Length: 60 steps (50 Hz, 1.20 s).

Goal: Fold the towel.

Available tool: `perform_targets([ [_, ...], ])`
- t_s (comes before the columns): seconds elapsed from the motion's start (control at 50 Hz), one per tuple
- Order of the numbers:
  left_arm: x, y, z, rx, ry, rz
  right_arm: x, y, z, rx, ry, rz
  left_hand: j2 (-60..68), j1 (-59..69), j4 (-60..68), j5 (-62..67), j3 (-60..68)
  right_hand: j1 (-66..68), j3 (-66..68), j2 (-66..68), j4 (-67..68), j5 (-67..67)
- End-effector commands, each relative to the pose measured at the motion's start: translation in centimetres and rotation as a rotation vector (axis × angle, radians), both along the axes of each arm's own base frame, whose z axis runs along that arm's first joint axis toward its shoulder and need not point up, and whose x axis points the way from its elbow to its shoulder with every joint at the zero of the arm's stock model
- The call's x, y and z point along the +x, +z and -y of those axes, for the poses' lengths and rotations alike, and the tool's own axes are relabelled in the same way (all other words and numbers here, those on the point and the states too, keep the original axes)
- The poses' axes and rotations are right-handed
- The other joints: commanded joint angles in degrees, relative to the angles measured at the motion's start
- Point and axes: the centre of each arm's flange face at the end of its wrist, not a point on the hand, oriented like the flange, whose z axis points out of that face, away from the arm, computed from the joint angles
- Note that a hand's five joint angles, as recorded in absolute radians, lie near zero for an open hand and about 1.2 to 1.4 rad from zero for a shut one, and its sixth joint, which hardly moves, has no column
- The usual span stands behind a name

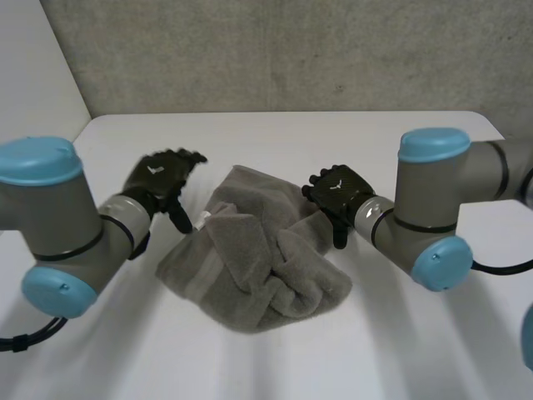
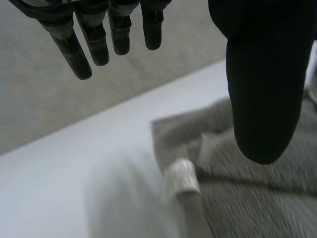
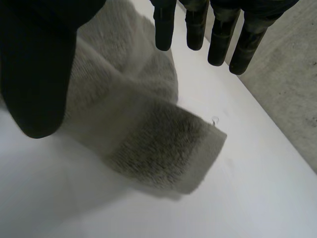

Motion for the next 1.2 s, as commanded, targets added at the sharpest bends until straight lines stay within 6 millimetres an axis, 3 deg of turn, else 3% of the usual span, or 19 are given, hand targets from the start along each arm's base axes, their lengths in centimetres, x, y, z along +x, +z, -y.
perform_targets([
  [0.02,-0.7,-2.3,0.3,0.025,-0.06,0.064,0.4,-2.6,2.2,-0.148,-0.026,-0.04,2.01,2.07,1.96,2.1,2.09,31.51,31.04,30.04,30.25,29.52],
  [0.08,-1.1,-2.3,-0.1,0.024,-0.075,0.067,0.7,-2.9,2.6,-0.157,-0.017,-0.034,2.17,2.24,2.12,2.27,2.25,60.75,60.27,59.28,59.48,58.76],
  [0.12,-1.4,-2.4,-0.4,0.023,-0.087,0.068,0.8,-2.9,2.7,-0.16,-0.019,-0.033,2.34,2.4,2.29,2.44,2.42,67.67,67.2,66.2,66.41,65.68],
  [0.2,-2.0,-2.5,-1.0,0.024,-0.107,0.071,0.6,-2.4,3.0,-0.172,-0.033,-0.029,4.02,4.09,3.97,4.12,4.11,67.74,67.26,66.27,66.48,65.75],
  [0.42,-4.2,-4.5,-1.0,0.027,-0.162,0.076,-0.7,4.3,1.9,-0.257,-0.057,0.028,21.85,21.92,21.8,21.95,21.94,67.74,67.26,66.27,66.48,65.75],
  [0.52,-5.0,-5.6,0.0,0.022,-0.17,0.083,-1.1,6.6,1.9,-0.31,-0.067,0.047,43.22,43.28,43.17,43.32,43.3,67.74,67.26,66.27,66.48,65.75],
  [0.56,-5.5,-5.3,0.9,-0.011,-0.171,0.084,-1.1,7.0,2.1,-0.325,-0.071,0.052,66.64,66.71,66.59,66.74,66.72,67.74,67.26,66.27,66.48,65.75],
  [0.64,-6.0,-3.9,2.1,-0.076,-0.164,0.075,-0.8,8.4,2.9,-0.379,-0.074,0.081,67.08,67.15,67.03,67.18,67.16,67.74,67.26,66.27,66.48,65.75],
  [0.74,-7.1,1.1,4.5,-0.256,-0.151,0.05,-0.2,12.4,4.6,-0.529,-0.106,0.166,67.08,67.15,67.03,67.18,67.16,67.74,67.26,66.27,66.48,65.75],
  [0.78,-7.5,6.8,5.7,-0.421,-0.119,0.0,-0.2,16.1,5.5,-0.679,-0.154,0.249,67.08,67.15,67.03,67.18,67.16,67.74,67.26,66.27,66.48,65.75],
  [0.8,-7.5,6.8,5.7,-0.422,-0.119,-0.001,-0.2,16.2,5.5,-0.68,-0.154,0.249,67.08,67.15,67.03,67.18,67.16,67.74,67.26,66.27,66.48,65.75],
  [0.84,-7.1,13.9,5.7,-0.593,-0.061,-0.084,-0.9,21.1,5.3,-0.863,-0.213,0.363,67.08,67.15,67.03,67.18,67.16,67.74,67.26,66.27,66.48,65.75],
  [0.86,-7.1,13.9,5.7,-0.594,-0.061,-0.085,-0.9,21.1,5.3,-0.864,-0.214,0.363,67.08,67.15,67.03,67.18,67.16,67.74,67.26,66.27,66.48,65.75],
  [0.88,-6.6,16.9,5.3,-0.673,-0.031,-0.126,-1.3,23.1,4.9,-0.931,-0.239,0.421,67.08,67.15,67.03,67.18,67.16,67.74,67.26,66.27,66.48,65.75],
  [0.9,-6.6,17.0,5.3,-0.674,-0.031,-0.126,-1.3,23.2,4.9,-0.932,-0.239,0.421,67.08,67.15,67.03,67.18,67.16,67.74,67.26,66.27,66.48,65.75],
  [0.94,-5.6,21.1,4.1,-0.791,0.008,-0.185,-2.0,25.2,4.0,-0.98,-0.254,0.503,67.08,67.15,67.03,67.18,67.16,67.74,67.26,66.27,66.48,65.75],
  [1.06,-4.3,21.6,2.5,-0.808,0.02,-0.176,-4.3,24.4,3.1,-0.895,-0.252,0.494,67.08,67.15,67.03,67.18,67.16,67.74,67.26,66.27,66.48,65.75],
  [1.12,-3.8,18.9,1.5,-0.726,0.002,-0.136,-4.7,22.9,3.0,-0.836,-0.242,0.448,67.08,67.15,67.03,67.18,67.16,67.74,67.26,66.27,66.48,65.75],
  [1.2,-3.1,12.1,-0.5,-0.526,-0.053,-0.045,-5.9,16.7,2.1,-0.553,-0.191,0.275,67.08,67.15,67.03,67.18,67.16,67.74,67.26,66.27,66.48,65.75],
])
